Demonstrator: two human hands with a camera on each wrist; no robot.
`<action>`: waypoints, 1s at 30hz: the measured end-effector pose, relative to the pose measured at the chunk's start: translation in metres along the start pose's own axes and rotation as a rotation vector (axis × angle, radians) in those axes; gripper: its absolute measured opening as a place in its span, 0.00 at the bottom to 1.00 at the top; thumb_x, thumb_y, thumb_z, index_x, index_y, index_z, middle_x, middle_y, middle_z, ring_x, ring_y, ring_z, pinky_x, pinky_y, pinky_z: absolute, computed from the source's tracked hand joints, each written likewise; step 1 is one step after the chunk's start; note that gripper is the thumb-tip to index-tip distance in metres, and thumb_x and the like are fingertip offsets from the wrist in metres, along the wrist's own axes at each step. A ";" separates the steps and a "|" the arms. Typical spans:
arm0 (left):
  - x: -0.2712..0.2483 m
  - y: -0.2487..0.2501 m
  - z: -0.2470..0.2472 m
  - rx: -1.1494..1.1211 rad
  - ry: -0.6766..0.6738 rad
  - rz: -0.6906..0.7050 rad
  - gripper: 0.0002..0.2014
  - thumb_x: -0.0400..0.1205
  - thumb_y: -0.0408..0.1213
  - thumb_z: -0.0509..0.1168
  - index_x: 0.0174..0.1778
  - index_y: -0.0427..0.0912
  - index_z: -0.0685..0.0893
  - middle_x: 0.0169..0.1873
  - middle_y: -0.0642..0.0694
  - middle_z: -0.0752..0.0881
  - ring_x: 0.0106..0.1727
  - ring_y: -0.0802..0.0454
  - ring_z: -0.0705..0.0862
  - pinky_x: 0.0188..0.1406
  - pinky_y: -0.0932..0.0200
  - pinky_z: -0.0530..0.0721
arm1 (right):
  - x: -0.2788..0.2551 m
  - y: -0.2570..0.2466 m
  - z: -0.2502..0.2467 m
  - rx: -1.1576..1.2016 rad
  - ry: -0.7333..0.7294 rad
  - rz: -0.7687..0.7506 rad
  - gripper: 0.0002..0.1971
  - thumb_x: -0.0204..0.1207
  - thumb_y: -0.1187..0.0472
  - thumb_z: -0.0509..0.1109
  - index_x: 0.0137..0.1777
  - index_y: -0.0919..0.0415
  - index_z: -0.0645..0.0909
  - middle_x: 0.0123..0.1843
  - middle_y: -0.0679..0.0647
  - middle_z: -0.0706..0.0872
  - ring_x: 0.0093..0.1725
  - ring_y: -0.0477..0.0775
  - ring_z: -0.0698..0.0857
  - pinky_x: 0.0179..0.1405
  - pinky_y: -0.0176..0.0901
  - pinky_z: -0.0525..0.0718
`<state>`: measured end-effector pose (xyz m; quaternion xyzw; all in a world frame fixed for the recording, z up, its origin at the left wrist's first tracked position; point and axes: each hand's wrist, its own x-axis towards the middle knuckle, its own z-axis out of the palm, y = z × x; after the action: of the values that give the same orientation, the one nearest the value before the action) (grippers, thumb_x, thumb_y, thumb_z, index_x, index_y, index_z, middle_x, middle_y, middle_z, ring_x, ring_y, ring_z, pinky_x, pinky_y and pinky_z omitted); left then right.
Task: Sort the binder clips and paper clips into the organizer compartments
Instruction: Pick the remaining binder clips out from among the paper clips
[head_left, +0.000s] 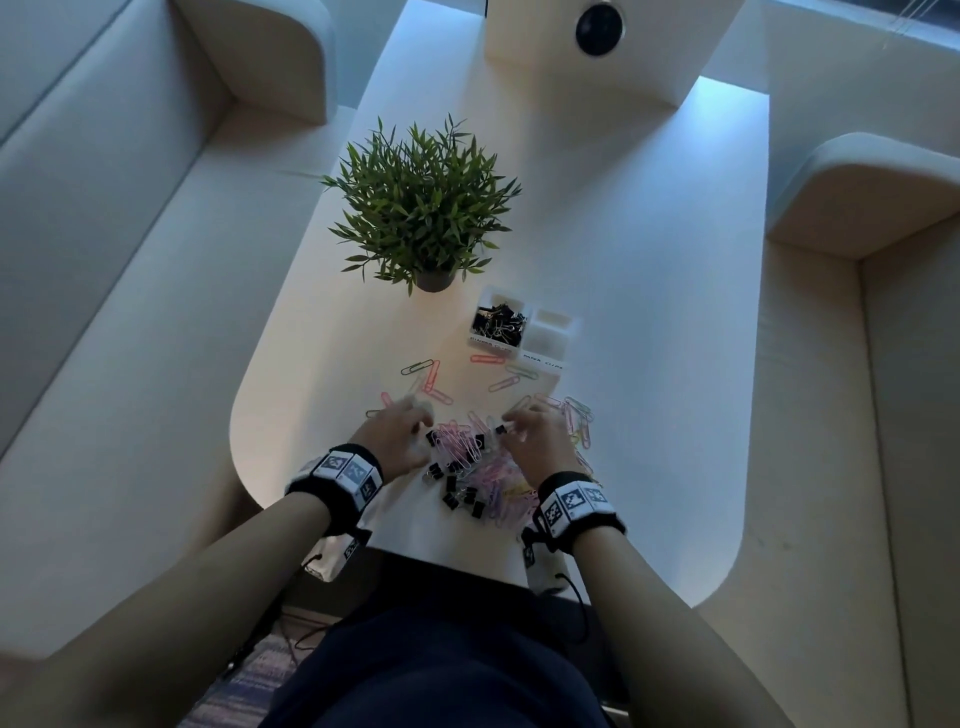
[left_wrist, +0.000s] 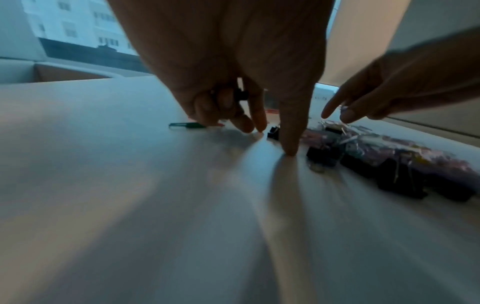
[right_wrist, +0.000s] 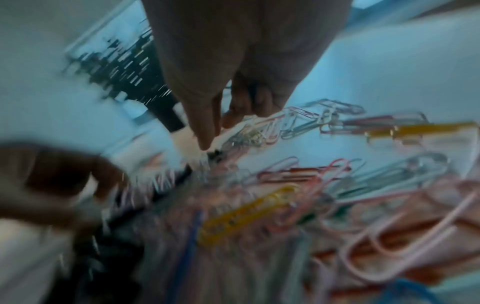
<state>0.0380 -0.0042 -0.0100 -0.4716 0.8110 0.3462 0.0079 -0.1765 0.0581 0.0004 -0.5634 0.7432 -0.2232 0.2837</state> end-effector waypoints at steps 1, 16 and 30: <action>0.000 0.000 0.003 0.009 0.011 0.027 0.15 0.73 0.41 0.70 0.53 0.40 0.80 0.49 0.47 0.78 0.43 0.53 0.78 0.37 0.68 0.74 | -0.001 0.000 0.002 -0.032 -0.004 -0.026 0.07 0.70 0.68 0.75 0.48 0.65 0.88 0.43 0.57 0.85 0.38 0.47 0.78 0.43 0.36 0.81; -0.002 0.002 -0.007 -0.085 0.020 -0.020 0.27 0.75 0.30 0.70 0.69 0.47 0.70 0.41 0.44 0.84 0.38 0.48 0.84 0.43 0.57 0.85 | 0.006 0.015 0.003 0.030 0.048 -0.017 0.07 0.64 0.72 0.74 0.34 0.62 0.81 0.37 0.50 0.84 0.37 0.50 0.81 0.41 0.31 0.81; 0.018 0.014 -0.047 -0.065 -0.146 -0.208 0.21 0.67 0.37 0.78 0.55 0.41 0.82 0.37 0.48 0.88 0.38 0.53 0.85 0.47 0.58 0.83 | -0.008 0.010 -0.011 1.197 0.193 0.707 0.09 0.79 0.71 0.63 0.39 0.60 0.79 0.33 0.53 0.79 0.30 0.45 0.77 0.25 0.29 0.77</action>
<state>0.0316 -0.0402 0.0273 -0.5269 0.7432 0.4030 0.0876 -0.1893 0.0684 0.0031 -0.0126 0.6532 -0.5372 0.5335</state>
